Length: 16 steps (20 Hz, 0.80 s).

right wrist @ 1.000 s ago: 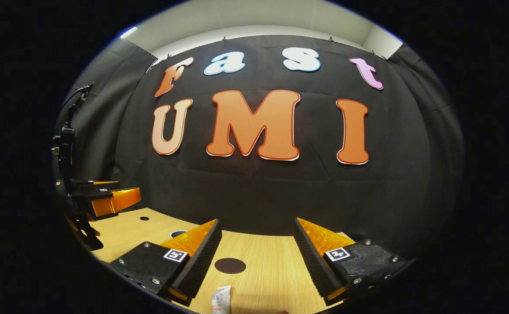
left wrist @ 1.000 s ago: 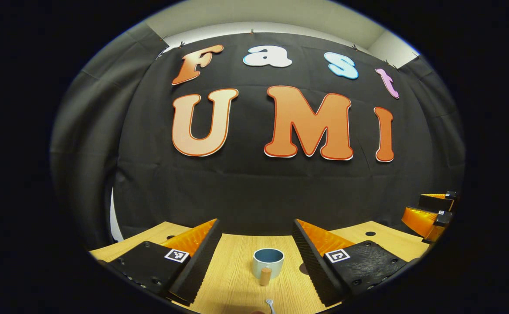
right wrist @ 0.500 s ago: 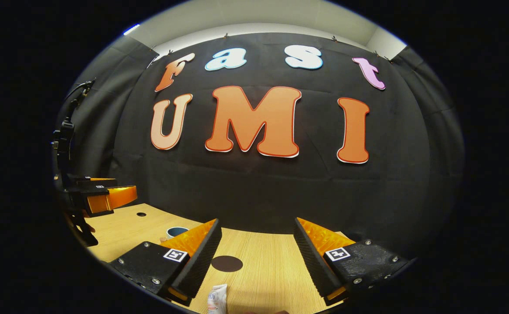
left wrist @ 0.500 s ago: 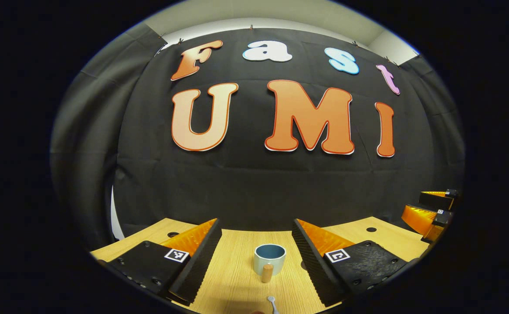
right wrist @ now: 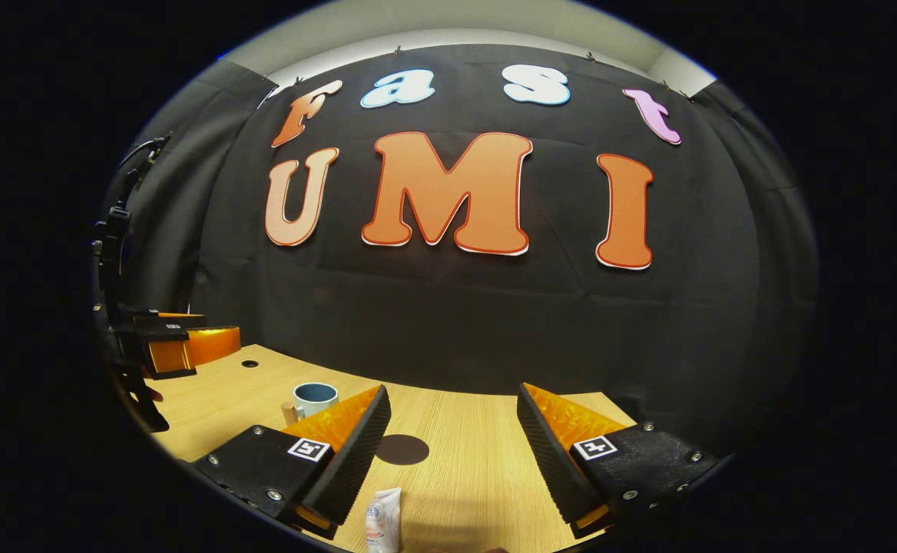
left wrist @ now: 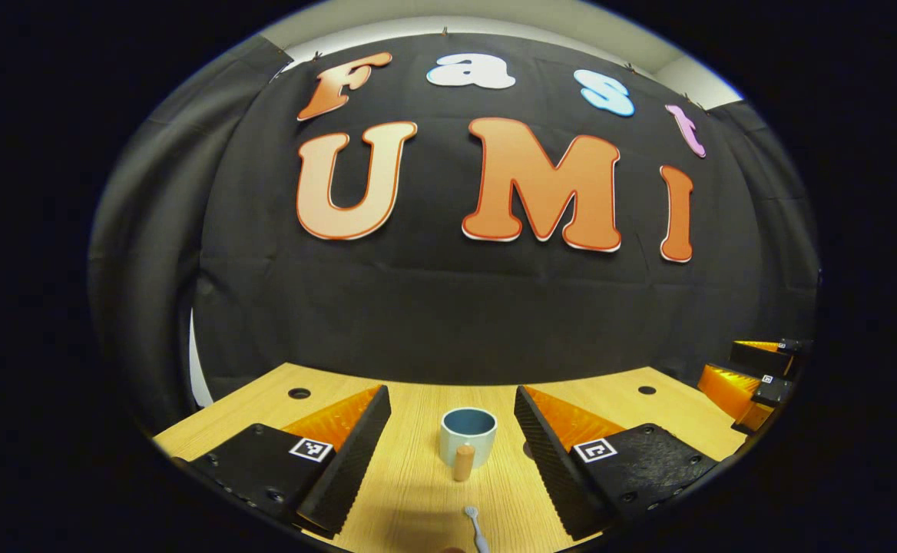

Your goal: Put the toothbrush and toothpaste on the desktop into the cup, then pick up the cup and place it on the coaster on the desktop.

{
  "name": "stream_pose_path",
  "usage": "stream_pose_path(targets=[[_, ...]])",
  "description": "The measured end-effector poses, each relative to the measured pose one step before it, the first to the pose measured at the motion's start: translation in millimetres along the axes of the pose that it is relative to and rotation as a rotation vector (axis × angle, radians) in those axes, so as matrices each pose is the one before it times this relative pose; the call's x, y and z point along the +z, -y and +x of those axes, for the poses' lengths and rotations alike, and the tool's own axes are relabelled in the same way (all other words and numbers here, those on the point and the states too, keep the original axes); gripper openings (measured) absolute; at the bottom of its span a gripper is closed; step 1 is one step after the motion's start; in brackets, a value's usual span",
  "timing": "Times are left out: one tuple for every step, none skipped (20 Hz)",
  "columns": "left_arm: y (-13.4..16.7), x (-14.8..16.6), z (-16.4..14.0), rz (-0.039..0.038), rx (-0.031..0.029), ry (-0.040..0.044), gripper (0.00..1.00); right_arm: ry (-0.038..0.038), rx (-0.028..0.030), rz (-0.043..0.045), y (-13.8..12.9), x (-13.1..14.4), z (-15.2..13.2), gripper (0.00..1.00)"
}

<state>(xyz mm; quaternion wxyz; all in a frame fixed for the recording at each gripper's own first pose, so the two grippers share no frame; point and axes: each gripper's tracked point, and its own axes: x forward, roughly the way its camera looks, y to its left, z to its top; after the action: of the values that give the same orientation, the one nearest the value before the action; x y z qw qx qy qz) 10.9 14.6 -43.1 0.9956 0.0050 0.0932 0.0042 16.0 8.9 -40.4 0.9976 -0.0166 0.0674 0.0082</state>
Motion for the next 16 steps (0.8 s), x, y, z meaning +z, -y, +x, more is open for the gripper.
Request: stream_pose_path(targets=[[-1.11,-8.46,0.22,0.00052,0.00266,-0.02766,0.98,-0.01216,0.00499,-0.00024,-1.74,-3.73,-0.33,0.99],[0.71,-8.53,0.66,-0.00335,-0.00082,-0.02571,0.98,-0.01248,0.00541,-0.00117,-2.1,-4.44,0.04,0.99],[-1.17,-7.92,0.49,-0.00124,0.00008,-0.02565,0.98,-0.01571,0.00805,-0.00157,-3.44,-5.14,1.4,0.99],[-0.47,-6.85,-0.09,0.00295,0.00031,-0.02276,0.98,-0.01854,0.00882,-0.00181,-3.18,-6.75,0.58,0.99],[1.14,-7.93,2.37,0.00693,-0.00033,-0.02407,0.98,-0.01808,0.01026,-0.00036,-2.99,-6.36,0.11,0.99],[1.24,-6.16,1.15,0.00841,-0.00062,-0.02444,0.98,-0.01893,0.01079,0.00084,-3.51,-6.81,0.52,0.99],[1.0,-8.24,0.4,0.00882,-0.00288,-0.02019,0.98,-0.02094,0.01054,0.0028,-2.81,-6.39,2.41,0.99],[1.04,-6.49,-0.67,0.00783,-0.00307,-0.01976,0.98,-0.02082,0.01028,0.00511,-2.99,-7.67,1.87,0.99],[1.73,-6.83,0.91,0.00817,-0.00328,-0.02028,0.98,-0.02136,0.01012,0.00661,-2.5,-5.86,1.74,0.99],[2.08,-6.33,1.72,0.00765,-0.00192,-0.02084,0.98,-0.02044,0.01037,0.0055,-2.02,-7.76,1.88,0.99],[1.21,-7.69,0.35,0.00634,-0.00177,-0.01749,0.98,-0.01936,0.0043,0.00593,-1.17,-5.58,2.97,0.99],[1.19,-3.51,1.62,0.00431,-0.00143,-0.01886,0.98,-0.02364,0.0058,0.00111,0.12,-8.41,1.92,1.0],[0.64,-6.48,2.05,0.00437,-0.00207,-0.01845,0.98,-0.01684,0.00294,-0.00159,-0.2,-6.62,1.56,0.99],[1.18,-4.6,1.66,0.0045,-0.00166,-0.01688,0.98,-0.01365,0.00114,-0.00328,-0.85,-5.35,1.61,0.99],[1.81,-5.3,0.47,0.00419,-0.00196,-0.01767,0.98,-0.0166,0.00375,-0.00475,-2.08,-7.01,1.98,0.99],[-0.16,-2.91,2.11,0.004,-0.00171,-0.01638,0.98,-0.01944,0.00653,-0.00462,-3.33,-5.6,2.84,0.99]])
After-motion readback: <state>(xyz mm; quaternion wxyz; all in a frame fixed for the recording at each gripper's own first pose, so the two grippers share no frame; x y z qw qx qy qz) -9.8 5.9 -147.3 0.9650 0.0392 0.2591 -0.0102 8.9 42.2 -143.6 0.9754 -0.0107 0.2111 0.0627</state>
